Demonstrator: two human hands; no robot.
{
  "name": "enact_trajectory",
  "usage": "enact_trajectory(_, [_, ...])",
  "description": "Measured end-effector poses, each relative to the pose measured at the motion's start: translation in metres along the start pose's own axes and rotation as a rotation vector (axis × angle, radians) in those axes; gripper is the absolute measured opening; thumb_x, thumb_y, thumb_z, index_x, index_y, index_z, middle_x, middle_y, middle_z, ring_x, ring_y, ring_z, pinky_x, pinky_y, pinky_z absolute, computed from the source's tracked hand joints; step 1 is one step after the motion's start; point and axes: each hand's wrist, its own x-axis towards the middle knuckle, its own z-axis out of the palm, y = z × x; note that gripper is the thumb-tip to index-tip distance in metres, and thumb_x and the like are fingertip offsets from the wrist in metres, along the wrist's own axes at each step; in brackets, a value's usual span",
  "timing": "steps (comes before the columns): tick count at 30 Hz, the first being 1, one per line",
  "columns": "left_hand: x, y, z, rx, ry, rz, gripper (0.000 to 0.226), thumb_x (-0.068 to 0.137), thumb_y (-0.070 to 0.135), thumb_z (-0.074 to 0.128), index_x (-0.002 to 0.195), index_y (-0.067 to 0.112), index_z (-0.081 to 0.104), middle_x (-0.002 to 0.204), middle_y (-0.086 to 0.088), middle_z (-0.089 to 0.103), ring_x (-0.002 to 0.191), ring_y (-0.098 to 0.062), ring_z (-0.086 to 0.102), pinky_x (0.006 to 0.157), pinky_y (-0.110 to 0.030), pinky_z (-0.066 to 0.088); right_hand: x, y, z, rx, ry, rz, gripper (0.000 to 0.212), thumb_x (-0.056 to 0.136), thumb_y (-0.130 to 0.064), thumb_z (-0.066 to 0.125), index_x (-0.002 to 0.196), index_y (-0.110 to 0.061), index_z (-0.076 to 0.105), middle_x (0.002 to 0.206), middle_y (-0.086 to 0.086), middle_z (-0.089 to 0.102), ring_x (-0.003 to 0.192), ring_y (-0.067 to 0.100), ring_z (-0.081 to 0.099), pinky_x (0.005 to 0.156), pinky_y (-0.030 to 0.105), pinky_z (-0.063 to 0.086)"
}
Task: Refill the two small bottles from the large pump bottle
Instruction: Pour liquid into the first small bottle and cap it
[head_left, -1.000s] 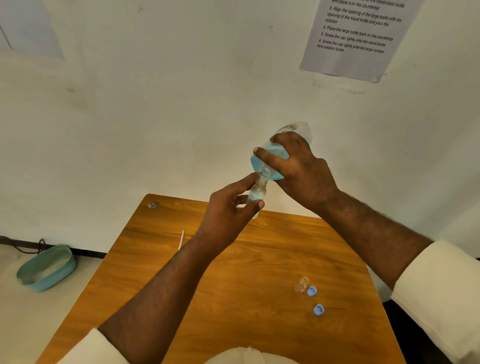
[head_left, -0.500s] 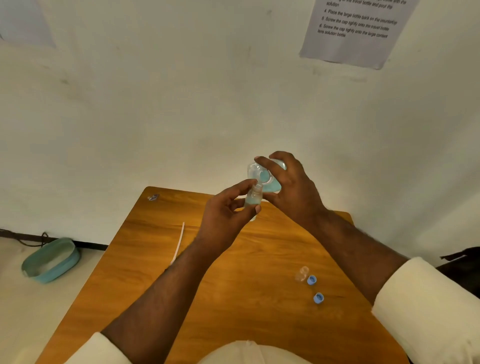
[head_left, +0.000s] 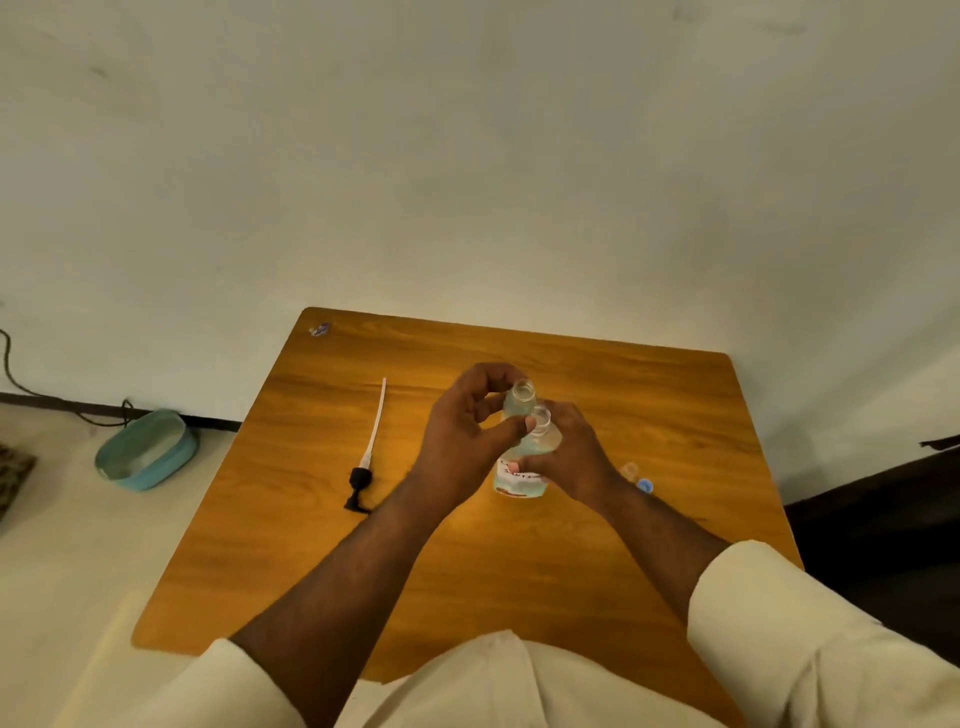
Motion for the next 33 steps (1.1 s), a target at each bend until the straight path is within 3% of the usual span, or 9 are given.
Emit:
enact_trajectory(6, [-0.012, -0.011, 0.008, -0.01, -0.011, -0.082, 0.033, 0.077, -0.009, 0.072, 0.103, 0.005, 0.057, 0.109, -0.019, 0.063, 0.101, -0.028, 0.065, 0.081, -0.043, 0.057, -0.012, 0.029, 0.015, 0.056, -0.053, 0.028, 0.079, 0.053, -0.018, 0.091, 0.123, -0.023, 0.054, 0.12, -0.001, 0.05, 0.108, 0.014, 0.052, 0.075, 0.007, 0.038])
enact_trajectory(9, [-0.016, -0.018, 0.015, -0.002, -0.015, -0.098, 0.034, 0.077, -0.01, 0.071, 0.104, 0.003, 0.057, 0.107, -0.017, 0.065, 0.099, -0.027, 0.067, 0.081, -0.044, 0.058, -0.011, 0.032, 0.013, 0.071, -0.097, 0.001, 0.083, 0.053, -0.017, 0.09, 0.121, -0.035, 0.047, 0.126, 0.0, 0.043, 0.115, 0.018, 0.048, 0.084, 0.016, 0.041])
enact_trajectory(13, [-0.019, -0.025, 0.027, -0.008, -0.001, -0.118, 0.034, 0.075, -0.009, 0.073, 0.102, 0.006, 0.057, 0.106, -0.016, 0.065, 0.098, -0.025, 0.068, 0.079, -0.042, 0.059, -0.018, 0.052, -0.007, -0.122, -0.204, -0.017, 0.106, 0.054, -0.034, 0.089, 0.142, -0.033, 0.029, 0.143, 0.0, 0.033, 0.126, 0.016, 0.034, 0.1, 0.033, 0.036])
enact_trajectory(15, [-0.02, -0.028, 0.037, -0.004, 0.001, -0.13, 0.035, 0.075, -0.009, 0.074, 0.1, 0.009, 0.058, 0.105, -0.014, 0.066, 0.097, -0.023, 0.068, 0.079, -0.041, 0.058, -0.03, 0.075, -0.026, -0.189, -0.158, 0.049, 0.092, 0.06, -0.042, 0.086, 0.138, -0.03, 0.039, 0.136, -0.003, 0.043, 0.123, 0.014, 0.039, 0.096, 0.031, 0.037])
enact_trajectory(19, [-0.023, -0.036, 0.064, -0.023, -0.008, -0.182, 0.036, 0.074, -0.01, 0.074, 0.097, 0.012, 0.058, 0.106, -0.012, 0.067, 0.092, -0.019, 0.068, 0.074, -0.04, 0.056, -0.054, 0.128, -0.066, -0.353, -0.054, 0.149, 0.043, 0.076, -0.024, 0.077, 0.116, -0.018, 0.062, 0.12, 0.003, 0.057, 0.113, 0.022, 0.054, 0.09, 0.031, 0.046])
enact_trajectory(23, [-0.023, -0.048, 0.09, -0.02, -0.014, -0.192, 0.036, 0.074, -0.01, 0.075, 0.096, 0.014, 0.058, 0.101, -0.001, 0.068, 0.091, -0.013, 0.067, 0.072, -0.026, 0.053, -0.061, 0.166, -0.084, -0.529, -0.184, 0.207, 0.036, 0.085, -0.017, 0.067, 0.12, -0.021, 0.06, 0.131, 0.005, 0.05, 0.115, 0.026, 0.05, 0.09, 0.033, 0.046])
enact_trajectory(28, [-0.016, -0.059, 0.115, 0.028, 0.012, -0.187, 0.035, 0.073, -0.007, 0.077, 0.096, 0.011, 0.058, 0.103, -0.005, 0.07, 0.094, -0.015, 0.066, 0.079, -0.028, 0.051, -0.059, 0.191, -0.08, -0.63, -0.349, 0.127, 0.027, 0.092, -0.006, 0.047, 0.112, -0.012, 0.064, 0.123, 0.009, 0.053, 0.112, 0.028, 0.049, 0.09, 0.034, 0.042])
enact_trajectory(30, [-0.012, -0.06, 0.123, 0.038, 0.032, -0.18, 0.035, 0.073, -0.007, 0.077, 0.096, 0.011, 0.057, 0.103, -0.006, 0.07, 0.094, -0.014, 0.066, 0.079, -0.028, 0.051, -0.058, 0.194, -0.082, -0.561, -0.351, 0.129, 0.023, 0.09, -0.005, 0.048, 0.104, -0.01, 0.066, 0.115, 0.01, 0.059, 0.106, 0.026, 0.054, 0.088, 0.031, 0.042])
enact_trajectory(33, [-0.012, -0.058, 0.134, 0.02, 0.079, -0.172, 0.035, 0.073, -0.008, 0.076, 0.1, 0.007, 0.058, 0.105, -0.012, 0.069, 0.093, -0.017, 0.065, 0.08, -0.035, 0.053, -0.058, 0.174, -0.093, -0.224, -0.131, 0.242, 0.014, 0.081, -0.004, 0.067, 0.095, -0.008, 0.069, 0.098, 0.005, 0.068, 0.092, 0.022, 0.063, 0.075, 0.03, 0.049])
